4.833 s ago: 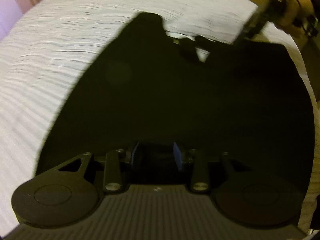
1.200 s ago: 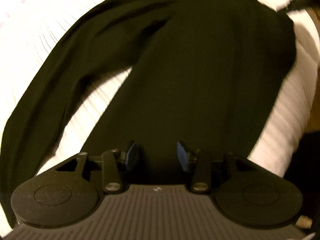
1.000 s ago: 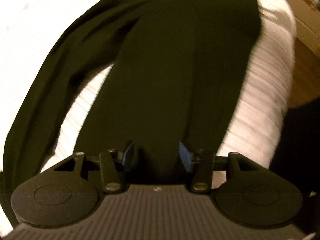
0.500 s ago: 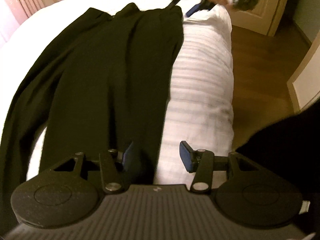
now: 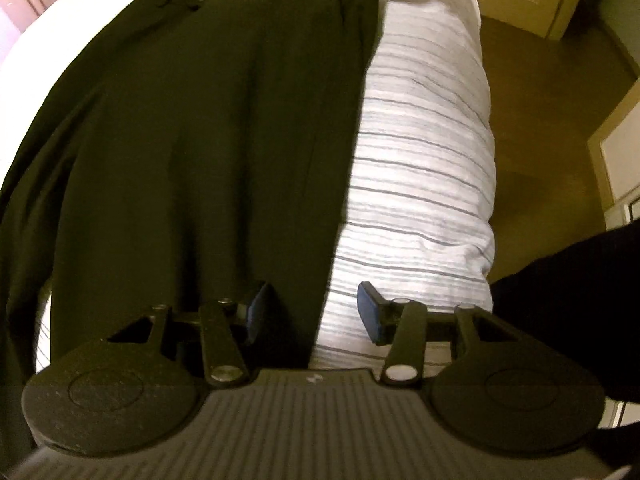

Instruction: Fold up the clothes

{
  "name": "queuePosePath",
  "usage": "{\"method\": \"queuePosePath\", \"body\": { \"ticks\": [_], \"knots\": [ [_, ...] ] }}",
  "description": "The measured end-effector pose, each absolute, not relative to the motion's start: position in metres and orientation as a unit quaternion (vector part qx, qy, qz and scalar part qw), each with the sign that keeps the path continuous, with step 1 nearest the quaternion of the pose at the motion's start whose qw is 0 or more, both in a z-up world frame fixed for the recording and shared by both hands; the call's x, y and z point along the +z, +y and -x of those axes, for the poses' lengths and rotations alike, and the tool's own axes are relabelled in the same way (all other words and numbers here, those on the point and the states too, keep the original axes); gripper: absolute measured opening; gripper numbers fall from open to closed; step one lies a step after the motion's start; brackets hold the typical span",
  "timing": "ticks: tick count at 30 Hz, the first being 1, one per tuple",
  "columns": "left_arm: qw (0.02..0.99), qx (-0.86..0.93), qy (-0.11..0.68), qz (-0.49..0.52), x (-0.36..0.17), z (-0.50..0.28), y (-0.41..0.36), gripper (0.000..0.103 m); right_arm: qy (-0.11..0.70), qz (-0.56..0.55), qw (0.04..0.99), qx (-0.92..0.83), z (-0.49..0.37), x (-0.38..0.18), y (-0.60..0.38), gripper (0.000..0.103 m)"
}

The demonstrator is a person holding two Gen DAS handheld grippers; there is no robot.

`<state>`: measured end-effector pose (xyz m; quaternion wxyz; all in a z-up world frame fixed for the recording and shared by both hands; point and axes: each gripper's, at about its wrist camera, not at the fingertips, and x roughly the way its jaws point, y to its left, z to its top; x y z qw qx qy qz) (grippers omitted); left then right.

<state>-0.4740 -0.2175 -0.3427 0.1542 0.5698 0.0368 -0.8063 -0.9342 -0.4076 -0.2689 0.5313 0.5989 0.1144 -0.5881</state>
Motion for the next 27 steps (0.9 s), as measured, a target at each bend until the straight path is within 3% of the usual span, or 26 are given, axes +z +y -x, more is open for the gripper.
{"method": "queuePosePath", "body": {
  "ticks": [1, 2, 5, 12, 19, 24, 25, 26, 27],
  "knots": [
    [0.152, -0.804, 0.029, -0.574, -0.345, 0.475, -0.216, 0.042, 0.119, -0.598, 0.534, -0.585, 0.936, -0.268, -0.404, 0.014],
    [0.149, -0.805, 0.027, -0.573, -0.342, 0.475, -0.215, 0.033, 0.128, -0.595, 0.539, -0.583, 0.936, -0.268, -0.402, 0.014],
    [0.138, -0.810, 0.023, -0.570, -0.334, 0.472, -0.213, 0.001, 0.133, -0.601, 0.532, -0.581, 0.936, -0.275, -0.403, 0.013],
    [0.100, -0.825, 0.010, -0.556, -0.312, 0.467, -0.204, 0.000, 0.127, -0.592, 0.539, -0.586, 0.949, -0.252, -0.386, 0.008],
    [0.099, -0.809, 0.034, -0.578, -0.338, 0.474, -0.197, 0.000, 0.166, -0.584, 0.519, -0.602, 0.954, -0.265, -0.379, 0.005],
    [0.132, -0.810, 0.082, -0.565, -0.324, 0.456, -0.197, 0.011, 0.186, -0.574, 0.535, -0.592, 0.954, -0.254, -0.380, 0.006],
    [0.143, -0.809, 0.093, -0.563, -0.320, 0.451, -0.197, 0.011, 0.192, -0.571, 0.535, -0.592, 0.955, -0.250, -0.379, 0.011],
    [0.160, -0.806, 0.103, -0.561, -0.315, 0.441, -0.196, 0.012, 0.200, -0.565, 0.534, -0.596, 0.952, -0.247, -0.380, 0.030],
    [0.178, -0.802, 0.114, -0.559, -0.311, 0.431, -0.195, 0.014, 0.210, -0.556, 0.532, -0.603, 0.950, -0.241, -0.380, 0.040]
  ]
}}
